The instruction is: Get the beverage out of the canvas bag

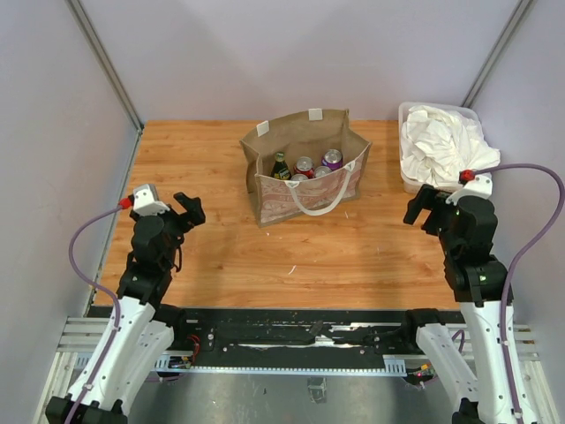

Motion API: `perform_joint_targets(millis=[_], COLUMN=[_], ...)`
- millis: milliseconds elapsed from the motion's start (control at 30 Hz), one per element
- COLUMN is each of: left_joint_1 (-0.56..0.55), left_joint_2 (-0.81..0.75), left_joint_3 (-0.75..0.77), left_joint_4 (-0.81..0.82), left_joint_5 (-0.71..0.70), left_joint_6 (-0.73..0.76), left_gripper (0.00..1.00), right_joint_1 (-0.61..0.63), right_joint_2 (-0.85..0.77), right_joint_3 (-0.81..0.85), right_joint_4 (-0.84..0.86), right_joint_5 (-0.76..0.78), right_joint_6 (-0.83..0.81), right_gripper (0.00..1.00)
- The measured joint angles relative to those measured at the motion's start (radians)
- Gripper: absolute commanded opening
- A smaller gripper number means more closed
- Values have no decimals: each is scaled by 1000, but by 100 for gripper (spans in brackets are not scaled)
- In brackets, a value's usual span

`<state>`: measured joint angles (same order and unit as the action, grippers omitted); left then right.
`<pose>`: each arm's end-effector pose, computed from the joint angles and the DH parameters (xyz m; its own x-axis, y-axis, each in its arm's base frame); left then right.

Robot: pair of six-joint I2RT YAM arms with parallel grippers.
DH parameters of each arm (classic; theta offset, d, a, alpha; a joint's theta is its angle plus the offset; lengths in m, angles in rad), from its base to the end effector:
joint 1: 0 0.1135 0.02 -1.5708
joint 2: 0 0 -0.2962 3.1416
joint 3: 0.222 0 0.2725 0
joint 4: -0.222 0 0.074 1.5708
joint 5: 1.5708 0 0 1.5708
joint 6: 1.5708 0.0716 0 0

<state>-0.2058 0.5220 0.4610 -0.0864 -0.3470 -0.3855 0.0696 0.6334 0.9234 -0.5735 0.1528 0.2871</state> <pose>0.1734 -0.0113 0.2841 -0.0817 -0.3442 -0.9353 -0.1811 0.9280 -0.3257 0.1582 0.0001 0.3818 -0.2458 0.2634 -0.9328 0.1529 0.9609 0.2310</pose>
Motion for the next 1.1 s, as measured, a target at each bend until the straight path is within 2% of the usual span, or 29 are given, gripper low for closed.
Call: perform_joint_targets(millis=[133,300,400,500,567,667,733,767,833,967,1100], left_joint_1=[0,0,0,1,1,1,0,-3,-15,-52,-79], left_joint_2=[76,147,159,164,173,213,263,290,343,430,499], left_joint_3=[30,50,58,72,82,115,151,171,213,300,368], left_joint_4=[14,60,90,142,167,209,243,255,271,286,310], left_joint_5=[61,154,208,269,293,346,389,407,436,479,505], left_joint_6=[-9,-31,-46,-60,-72,-82,-88,-90,-89,-80,-79], left_gripper=[92,81,65,41,33,35,44,53,60,64,68], right_joint_1=[0,0,0,0,8,54,114,151,221,319,355], right_joint_2=[2,53,122,184,205,221,242,257,291,354,388], right_joint_3=[-11,3,40,72,78,97,127,147,187,250,265], right_joint_4=[39,98,120,150,166,182,189,194,208,225,238], right_joint_5=[-16,-123,-199,-246,-262,-256,-246,-234,-212,-170,-143], right_joint_6=[4,5,6,21,31,34,31,27,19,-8,-28], right_gripper=[98,99,99,99,99,99,99,99,98,98,99])
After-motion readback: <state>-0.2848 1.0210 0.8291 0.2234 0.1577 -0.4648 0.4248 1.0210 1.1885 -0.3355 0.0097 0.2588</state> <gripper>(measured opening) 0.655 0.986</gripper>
